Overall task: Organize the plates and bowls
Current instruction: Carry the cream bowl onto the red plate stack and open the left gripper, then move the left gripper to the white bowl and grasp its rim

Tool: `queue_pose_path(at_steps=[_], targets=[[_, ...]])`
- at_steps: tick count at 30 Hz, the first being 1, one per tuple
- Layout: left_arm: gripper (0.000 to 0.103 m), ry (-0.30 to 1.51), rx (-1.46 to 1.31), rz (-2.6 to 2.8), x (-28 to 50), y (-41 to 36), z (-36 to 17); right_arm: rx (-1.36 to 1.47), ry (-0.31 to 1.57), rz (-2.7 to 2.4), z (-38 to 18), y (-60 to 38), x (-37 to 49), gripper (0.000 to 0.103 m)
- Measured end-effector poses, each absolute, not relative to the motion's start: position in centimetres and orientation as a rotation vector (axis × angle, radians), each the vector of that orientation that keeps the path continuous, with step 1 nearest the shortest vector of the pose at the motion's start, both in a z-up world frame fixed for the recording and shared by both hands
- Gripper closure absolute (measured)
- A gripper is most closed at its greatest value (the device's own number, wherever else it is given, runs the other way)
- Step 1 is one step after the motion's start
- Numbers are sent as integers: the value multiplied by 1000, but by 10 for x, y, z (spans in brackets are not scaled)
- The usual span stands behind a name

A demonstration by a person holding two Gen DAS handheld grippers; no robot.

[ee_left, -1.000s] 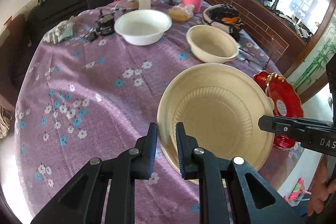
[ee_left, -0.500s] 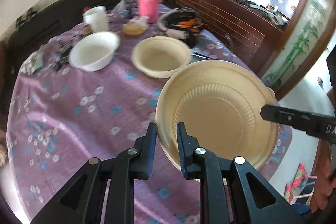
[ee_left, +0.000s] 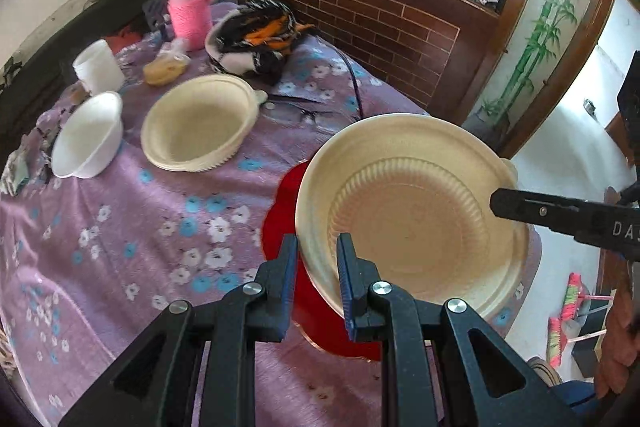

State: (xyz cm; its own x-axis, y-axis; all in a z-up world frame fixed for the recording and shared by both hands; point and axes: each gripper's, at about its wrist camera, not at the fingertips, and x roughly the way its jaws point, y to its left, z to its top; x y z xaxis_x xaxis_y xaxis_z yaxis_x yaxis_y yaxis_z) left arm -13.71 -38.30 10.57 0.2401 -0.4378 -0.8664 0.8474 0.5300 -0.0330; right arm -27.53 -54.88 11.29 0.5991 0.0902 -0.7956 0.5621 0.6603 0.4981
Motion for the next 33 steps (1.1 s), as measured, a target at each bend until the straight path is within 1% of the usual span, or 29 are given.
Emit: queue_pose_path(at_steps=[4,10,13,14,17,18,23,28,33], targets=[[85,986,515,-929,-140,-390,97,833,929,-318,101,-556,-277,86],[85,991,502,-928,-138,-391,96,824,955,-317,96,-560,-274,84],[83,994,497,-929,-138,-390,97,831,969,-317,93,-561,-274,84],[82,995,497,-929,-138,-390,97,831,973,-320,93,-561,-274,83],[77,995,493,-930,-138,-387,99,837,988,-328,90,-562,-275,70],[76,994,490,-931,-138,-385,100,838,988,-330,90,-562,-276,69],[75,982,466,-932,-135,-375,108,851,970,-353,95,-564,-291,68],[71,972,443,-917,-126,-361,115,880,924,-389,105,-571,-310,68],[71,989,392,-886,-107,-341,118,876,904,-366,119,-567,-301,68]])
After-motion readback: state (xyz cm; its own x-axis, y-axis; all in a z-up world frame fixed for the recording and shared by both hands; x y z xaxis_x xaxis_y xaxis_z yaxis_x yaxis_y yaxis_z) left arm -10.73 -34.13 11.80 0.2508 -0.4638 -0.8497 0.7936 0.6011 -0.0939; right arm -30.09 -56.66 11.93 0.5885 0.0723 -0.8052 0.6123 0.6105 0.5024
